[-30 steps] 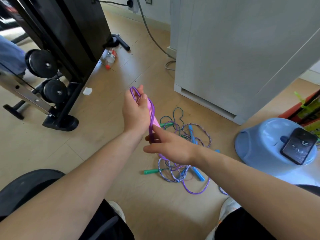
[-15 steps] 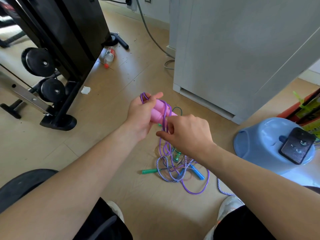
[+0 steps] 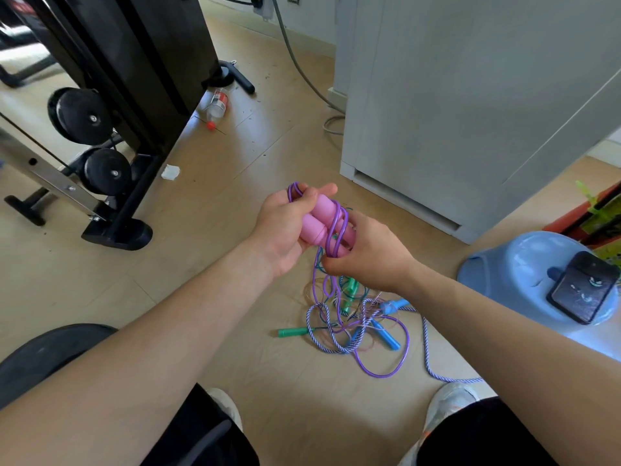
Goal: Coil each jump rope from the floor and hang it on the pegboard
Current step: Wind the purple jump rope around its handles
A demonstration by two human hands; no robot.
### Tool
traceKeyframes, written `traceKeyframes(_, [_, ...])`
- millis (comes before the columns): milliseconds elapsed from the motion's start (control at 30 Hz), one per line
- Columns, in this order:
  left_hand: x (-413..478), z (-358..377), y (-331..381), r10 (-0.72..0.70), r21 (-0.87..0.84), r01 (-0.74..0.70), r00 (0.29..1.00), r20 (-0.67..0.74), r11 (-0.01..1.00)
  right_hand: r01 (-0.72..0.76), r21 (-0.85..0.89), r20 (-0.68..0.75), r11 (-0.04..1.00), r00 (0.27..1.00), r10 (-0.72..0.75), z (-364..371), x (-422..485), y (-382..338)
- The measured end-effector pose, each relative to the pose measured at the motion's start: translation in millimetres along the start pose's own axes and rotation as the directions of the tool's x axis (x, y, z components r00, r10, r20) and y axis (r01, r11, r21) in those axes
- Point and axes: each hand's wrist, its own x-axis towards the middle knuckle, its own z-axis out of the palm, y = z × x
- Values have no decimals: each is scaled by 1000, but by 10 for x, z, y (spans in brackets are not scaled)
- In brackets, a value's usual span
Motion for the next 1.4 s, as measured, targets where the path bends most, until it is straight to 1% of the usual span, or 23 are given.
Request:
traceKeyframes(133, [9,-22,-24,15,8,-16,999,33,1000,19,28,82,999,996,-21,29,21,30])
traceKeyframes(267, [12,-62,-26,4,60,-7,999,47,998,102,-16,147,995,984,-99,-26,9,19])
traceKeyframes(367, [-2,-81,0,5,105,-13,998,69,994,105,-31,269,994,959,-92,-109,26,24])
traceKeyframes(400, [-12,-90,19,5,119,-14,997,81,993,98,-49,314,994,946,-78,-131,29,31])
traceKeyframes(467, [-30,-120,63,-2,163,-17,994,113,986,128,-171,366,977,929,-57,-175,41,53])
traceKeyframes(533, [-48,-151,103,-22,233,-17,987,161,972,172,-271,374,947,926,-61,-239,52,101])
traceKeyframes(567, [-55,-167,127,-27,257,-22,982,186,966,183,-268,367,946,927,-75,-280,58,124])
traceKeyframes(600, [-69,-178,155,-30,268,-29,977,212,963,180,-223,351,958,932,-93,-322,64,149])
traceKeyframes(633, [-79,-190,170,-35,278,-35,970,241,960,158,-136,321,978,941,-107,-359,70,165])
traceKeyframes(700, [-94,-198,183,-67,331,-40,950,306,943,73,142,247,987,963,-107,-407,95,177])
traceKeyframes(733, [-101,-194,173,-84,374,-47,941,327,926,24,289,228,957,969,-93,-425,106,167])
traceKeyframes(767, [-107,-185,146,-90,419,-65,936,340,906,-30,384,233,923,970,-66,-437,105,146])
traceKeyframes(800, [-105,-179,111,-86,452,-87,933,349,888,-72,417,265,906,963,-45,-445,97,119])
traceKeyframes(867, [-82,-177,45,-54,505,-141,935,351,852,-90,370,352,925,935,-50,-422,73,72])
traceKeyframes(933, [-80,-192,39,-21,536,-180,937,348,825,-90,343,405,935,912,-61,-375,53,53])
traceKeyframes(1033, [-90,-215,81,-34,514,-174,929,369,840,-127,394,407,910,912,-49,-337,48,66])
traceKeyframes(1167, [-114,-195,109,-70,475,-136,917,392,869,-154,455,434,877,898,-68,-358,56,95])
traceKeyframes(1200, [-108,-189,104,-75,475,-123,924,375,871,-148,465,435,873,897,-79,-361,59,101])
traceKeyframes(1300, [-71,-198,83,-91,506,-53,962,256,861,-150,485,437,861,895,-90,-377,58,75])
traceKeyframes(1367, [-42,-209,74,-115,513,-28,963,245,858,-168,505,419,846,905,-71,-361,62,65])
traceKeyframes(1400, [-33,-216,73,-105,534,-47,962,251,844,-179,524,397,833,916,-54,-347,72,72])
